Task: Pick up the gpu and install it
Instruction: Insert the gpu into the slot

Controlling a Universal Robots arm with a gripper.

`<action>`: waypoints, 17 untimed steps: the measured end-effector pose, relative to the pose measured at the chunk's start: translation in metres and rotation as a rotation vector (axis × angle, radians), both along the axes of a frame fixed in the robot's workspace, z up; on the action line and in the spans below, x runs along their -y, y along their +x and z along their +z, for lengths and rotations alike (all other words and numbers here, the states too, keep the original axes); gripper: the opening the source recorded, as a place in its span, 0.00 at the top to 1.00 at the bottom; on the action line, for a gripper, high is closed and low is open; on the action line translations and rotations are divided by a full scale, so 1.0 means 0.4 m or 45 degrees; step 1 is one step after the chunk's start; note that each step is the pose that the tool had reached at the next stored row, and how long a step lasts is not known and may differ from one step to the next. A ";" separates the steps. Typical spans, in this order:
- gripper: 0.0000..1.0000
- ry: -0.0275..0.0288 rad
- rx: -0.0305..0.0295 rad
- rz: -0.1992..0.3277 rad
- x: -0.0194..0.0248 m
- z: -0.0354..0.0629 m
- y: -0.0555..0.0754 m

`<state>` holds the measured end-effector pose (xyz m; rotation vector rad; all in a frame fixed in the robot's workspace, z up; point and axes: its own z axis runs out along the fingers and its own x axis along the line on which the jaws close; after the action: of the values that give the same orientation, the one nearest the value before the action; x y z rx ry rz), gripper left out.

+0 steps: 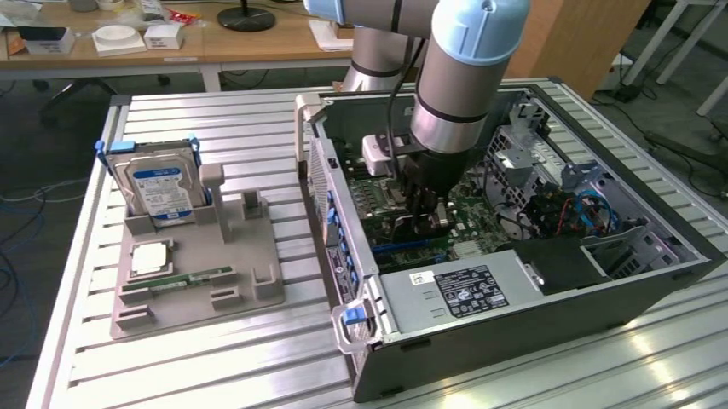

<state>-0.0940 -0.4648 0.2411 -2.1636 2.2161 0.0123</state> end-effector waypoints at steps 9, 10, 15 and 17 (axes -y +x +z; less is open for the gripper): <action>0.73 0.0018 0.0002 0.018 -0.001 -0.007 0.000; 0.73 0.0016 0.0000 0.018 -0.001 -0.008 0.000; 0.73 0.0019 -0.0002 0.018 -0.001 -0.016 0.000; 0.73 0.0016 -0.0004 0.018 -0.001 -0.017 0.000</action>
<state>-0.0940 -0.4644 0.2345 -2.1790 2.2001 0.0145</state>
